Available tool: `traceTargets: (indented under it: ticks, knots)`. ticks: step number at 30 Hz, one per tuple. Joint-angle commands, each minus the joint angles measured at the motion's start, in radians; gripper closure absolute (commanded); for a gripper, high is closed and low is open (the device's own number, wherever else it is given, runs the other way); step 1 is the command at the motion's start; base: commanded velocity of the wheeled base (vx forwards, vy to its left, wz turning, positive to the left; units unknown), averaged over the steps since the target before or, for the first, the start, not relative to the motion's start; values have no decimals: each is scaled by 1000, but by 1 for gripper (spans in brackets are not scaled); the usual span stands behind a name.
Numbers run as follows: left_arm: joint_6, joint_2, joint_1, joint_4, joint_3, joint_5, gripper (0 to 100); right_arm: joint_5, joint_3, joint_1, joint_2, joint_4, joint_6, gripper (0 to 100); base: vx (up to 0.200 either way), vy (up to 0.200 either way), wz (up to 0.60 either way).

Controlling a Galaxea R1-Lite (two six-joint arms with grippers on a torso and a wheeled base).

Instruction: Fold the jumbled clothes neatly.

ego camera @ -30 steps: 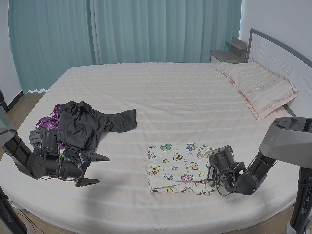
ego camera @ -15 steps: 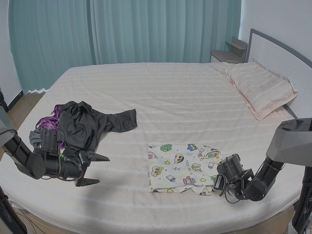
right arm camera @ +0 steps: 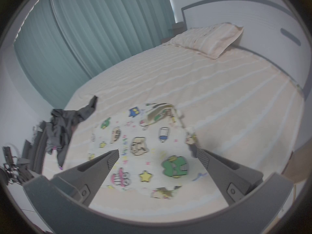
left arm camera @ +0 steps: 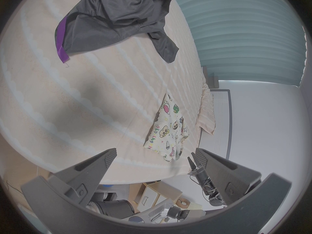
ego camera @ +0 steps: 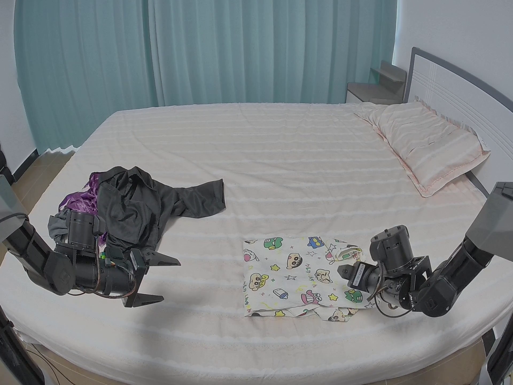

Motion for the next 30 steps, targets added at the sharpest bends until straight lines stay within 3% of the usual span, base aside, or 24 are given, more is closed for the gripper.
traceTargets:
  ticks: [1, 5, 13, 30]
  knots:
    - [0, 2, -1, -2, 5, 0, 0, 93, -87, -3, 46, -4, 24, 0, 0, 0, 0]
    - [0, 2, -1, -2, 5, 0, 0, 137, -153, 3, 147, -2, 94, 0, 0, 0, 0]
    - [0, 3, -1, -2, 5, 0, 0, 191, -311, -29, 296, 5, 101, 0, 0, 0, 0]
    - [0, 3, -1, -2, 5, 0, 0, 174, -749, -221, 495, 91, 65, 0, 0, 0, 0]
